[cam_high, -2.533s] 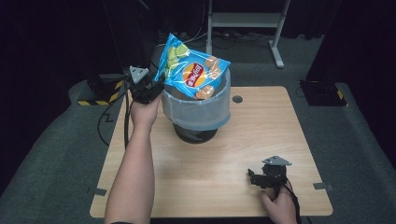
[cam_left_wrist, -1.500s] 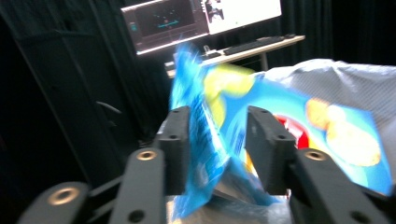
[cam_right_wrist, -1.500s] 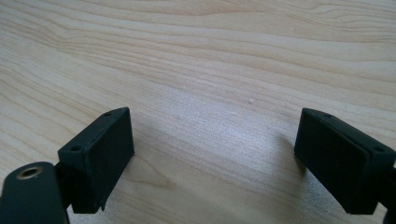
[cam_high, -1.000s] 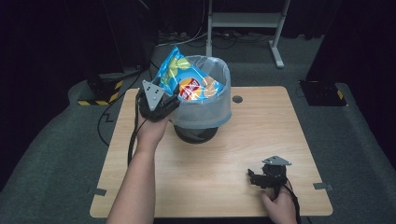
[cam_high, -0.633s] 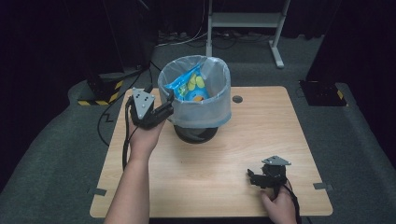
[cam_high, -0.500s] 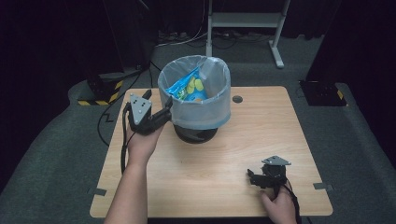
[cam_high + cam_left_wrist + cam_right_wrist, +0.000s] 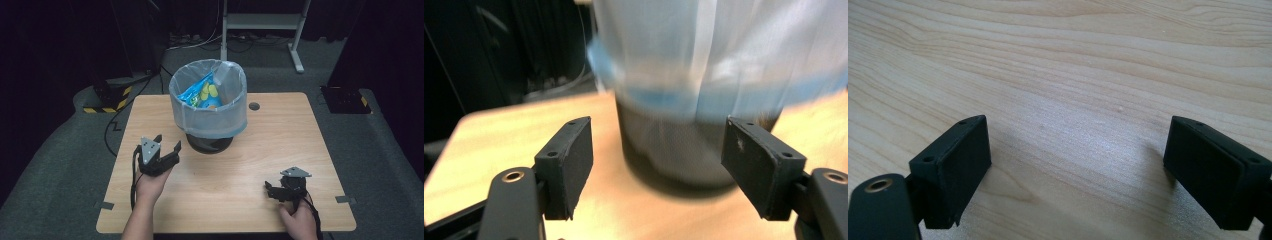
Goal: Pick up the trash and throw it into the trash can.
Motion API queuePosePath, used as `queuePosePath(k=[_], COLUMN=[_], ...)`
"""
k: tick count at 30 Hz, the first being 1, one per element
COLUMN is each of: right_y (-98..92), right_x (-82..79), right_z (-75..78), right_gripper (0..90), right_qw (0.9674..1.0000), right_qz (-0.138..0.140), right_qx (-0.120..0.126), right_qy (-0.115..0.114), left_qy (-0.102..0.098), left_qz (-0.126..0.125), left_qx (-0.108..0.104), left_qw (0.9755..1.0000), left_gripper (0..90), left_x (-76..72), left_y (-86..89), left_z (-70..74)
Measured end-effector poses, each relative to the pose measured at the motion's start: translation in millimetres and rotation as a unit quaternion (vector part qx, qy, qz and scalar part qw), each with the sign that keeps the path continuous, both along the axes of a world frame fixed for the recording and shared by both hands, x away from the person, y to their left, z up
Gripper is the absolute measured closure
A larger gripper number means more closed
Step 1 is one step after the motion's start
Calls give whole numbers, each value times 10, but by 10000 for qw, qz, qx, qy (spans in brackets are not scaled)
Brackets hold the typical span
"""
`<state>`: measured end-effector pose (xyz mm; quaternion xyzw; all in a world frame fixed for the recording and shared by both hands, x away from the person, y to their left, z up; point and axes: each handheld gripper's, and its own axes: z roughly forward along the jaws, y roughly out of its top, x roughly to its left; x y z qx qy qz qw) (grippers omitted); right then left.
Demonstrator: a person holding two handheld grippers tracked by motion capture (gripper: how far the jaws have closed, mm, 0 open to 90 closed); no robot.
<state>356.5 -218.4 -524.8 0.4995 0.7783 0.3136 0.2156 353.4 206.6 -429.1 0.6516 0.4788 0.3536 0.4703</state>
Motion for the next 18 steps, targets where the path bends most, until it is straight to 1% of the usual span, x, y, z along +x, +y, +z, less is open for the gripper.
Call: queuePosePath(k=[1, 3, 5, 7, 8, 9, 10, 12, 13, 14, 15, 16, 17, 18], right_y=[0, 0, 1, 1, 3, 3, 4, 5, 5, 4, 5, 5, 5, 5], right_x=[0, 0, 0, 1, 1, 2, 2, 2, 2, 2, 2, 2, 1, 1], right_z=[0, 0, 0, -1, -1, -1, 0, 0, 0, 0, 0, 0, -1, 0], right_gripper=[110, 110, 109, 108, 107, 107, 107, 107, 107, 107, 107, 107, 107, 107], right_qw=[10000, 10000, 10000, 10000, 10000, 10000, 10000, 10000, 10000, 10000, 10000, 10000, 10000, 10000], right_qz=[0, 1, -1, 3, -3, 5, 5, 4, 5, 5, 5, 4, 4, 3], right_qx=[0, -1, -1, -4, 0, -9, -6, -4, -5, -6, -5, -5, -6, -8], right_qy=[0, -1, 0, -4, 1, -6, -2, 0, 0, -1, -1, -1, 0, -1], left_qy=[107, 256, 439, 657, 770, 874, 1000, 1311, 1413, 1492, 1528, 1647, 1731, 1731], left_qz=[-23, -27, -47, -112, -131, -140, -159, -168, -175, -172, -137, -79, -74, -76], left_qx=[20, 74, 84, -32, -17, 45, 109, 139, 159, 192, 261, 357, 333, 384], left_qw=[9999, 9996, 9990, 9978, 9969, 9961, 9948, 9911, 9897, 9885, 9878, 9857, 9843, 9841], left_gripper=[285, 281, 276, 285, 285, 284, 281, 270, 264, 262, 260, 260, 262, 246], left_x=[-20, -50, -84, -122, -144, -165, -187, -216, -234, -251, -266, -273, -258, -255], left_y=[12, 30, 41, 47, 39, 26, 20, 20, 26, 33, 41, 43, 39, 32], left_z=[-83, -192, -318, -449, -514, -578, -642, -765, -821, -871, -920, -967, -972, -971])
